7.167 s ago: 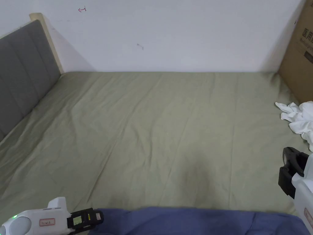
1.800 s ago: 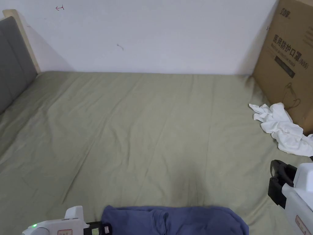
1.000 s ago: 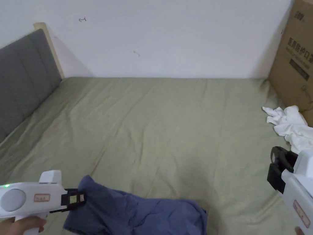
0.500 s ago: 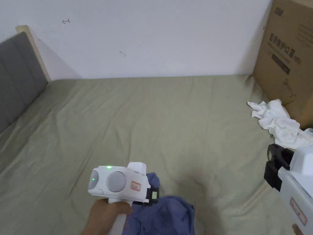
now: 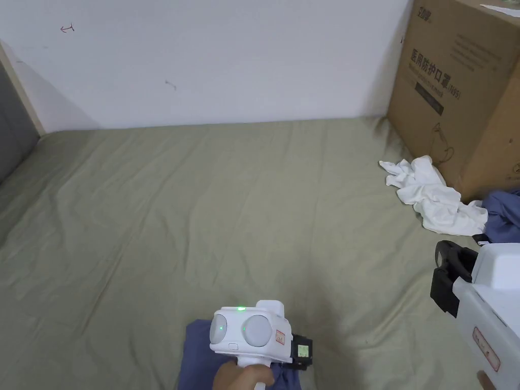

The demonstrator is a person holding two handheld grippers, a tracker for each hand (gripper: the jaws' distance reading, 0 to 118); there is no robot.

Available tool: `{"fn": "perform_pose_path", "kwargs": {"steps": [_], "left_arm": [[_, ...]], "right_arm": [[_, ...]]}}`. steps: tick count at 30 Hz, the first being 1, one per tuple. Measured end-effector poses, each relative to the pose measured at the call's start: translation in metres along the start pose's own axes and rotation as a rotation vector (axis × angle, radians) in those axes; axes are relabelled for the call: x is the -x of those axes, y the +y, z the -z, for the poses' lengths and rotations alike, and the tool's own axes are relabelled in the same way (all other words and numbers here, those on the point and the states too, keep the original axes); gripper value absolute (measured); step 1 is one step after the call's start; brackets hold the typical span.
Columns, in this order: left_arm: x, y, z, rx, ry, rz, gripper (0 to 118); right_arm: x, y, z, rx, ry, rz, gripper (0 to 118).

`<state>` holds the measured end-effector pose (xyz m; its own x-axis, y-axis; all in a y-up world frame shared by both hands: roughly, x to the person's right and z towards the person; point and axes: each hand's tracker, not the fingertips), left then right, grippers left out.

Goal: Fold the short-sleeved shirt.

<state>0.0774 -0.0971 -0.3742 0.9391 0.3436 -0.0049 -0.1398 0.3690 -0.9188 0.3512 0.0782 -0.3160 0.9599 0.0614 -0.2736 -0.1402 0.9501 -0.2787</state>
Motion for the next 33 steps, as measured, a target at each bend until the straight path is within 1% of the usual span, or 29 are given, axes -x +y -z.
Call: {"fn": "perform_pose_path", "kwargs": {"steps": [2,4,7,10,12,14,15,16,18,19,20,23,26,29,33], "left_arm": [[-0.001,0.004,-0.023,-0.069,-0.040,0.015,75],[0.001,0.008,-0.055,-0.179,-0.078,0.031,75],[0.012,0.009,-0.100,-0.343,-0.093,0.068,75],[0.024,0.005,-0.132,-0.490,-0.001,0.150,75],[0.033,0.000,-0.141,-0.568,0.072,0.197,75],[0.042,-0.007,-0.144,-0.631,0.136,0.213,74],[0.048,-0.011,-0.144,-0.658,0.164,0.232,71],[0.053,-0.015,-0.141,-0.688,0.186,0.224,65],[0.063,-0.025,-0.136,-0.727,0.194,0.221,23],[0.067,-0.028,-0.132,-0.728,0.193,0.187,7],[0.071,-0.031,-0.127,-0.729,0.186,0.179,2],[0.080,-0.042,-0.109,-0.714,0.193,0.163,0],[0.083,-0.050,-0.087,-0.666,0.221,0.178,0],[0.082,-0.061,-0.062,-0.602,0.210,0.181,0],[0.075,-0.079,-0.024,-0.504,0.186,0.250,0]], "right_arm": [[-0.001,0.002,-0.001,-0.002,-0.002,-0.002,0],[-0.002,0.004,-0.002,-0.009,-0.004,-0.004,0],[-0.001,0.008,-0.004,-0.021,-0.003,-0.004,0],[0.000,0.011,-0.005,-0.029,-0.001,-0.005,0],[0.001,0.011,-0.006,-0.033,0.002,-0.002,0],[0.002,0.012,-0.006,-0.035,0.001,-0.001,0],[0.002,0.011,-0.006,-0.034,0.002,-0.001,0],[0.003,0.011,-0.006,-0.034,0.003,0.001,0],[0.004,0.010,-0.005,-0.030,0.006,0.001,0],[0.004,0.010,-0.005,-0.028,0.007,-0.002,0],[0.005,0.009,-0.005,-0.026,0.008,-0.003,0],[0.007,0.008,-0.005,-0.021,0.011,-0.005,0],[0.007,0.007,-0.004,-0.016,0.012,-0.008,0],[0.005,0.006,-0.003,-0.008,0.010,-0.010,0],[0.001,0.002,-0.003,0.005,0.005,-0.019,0]]}}
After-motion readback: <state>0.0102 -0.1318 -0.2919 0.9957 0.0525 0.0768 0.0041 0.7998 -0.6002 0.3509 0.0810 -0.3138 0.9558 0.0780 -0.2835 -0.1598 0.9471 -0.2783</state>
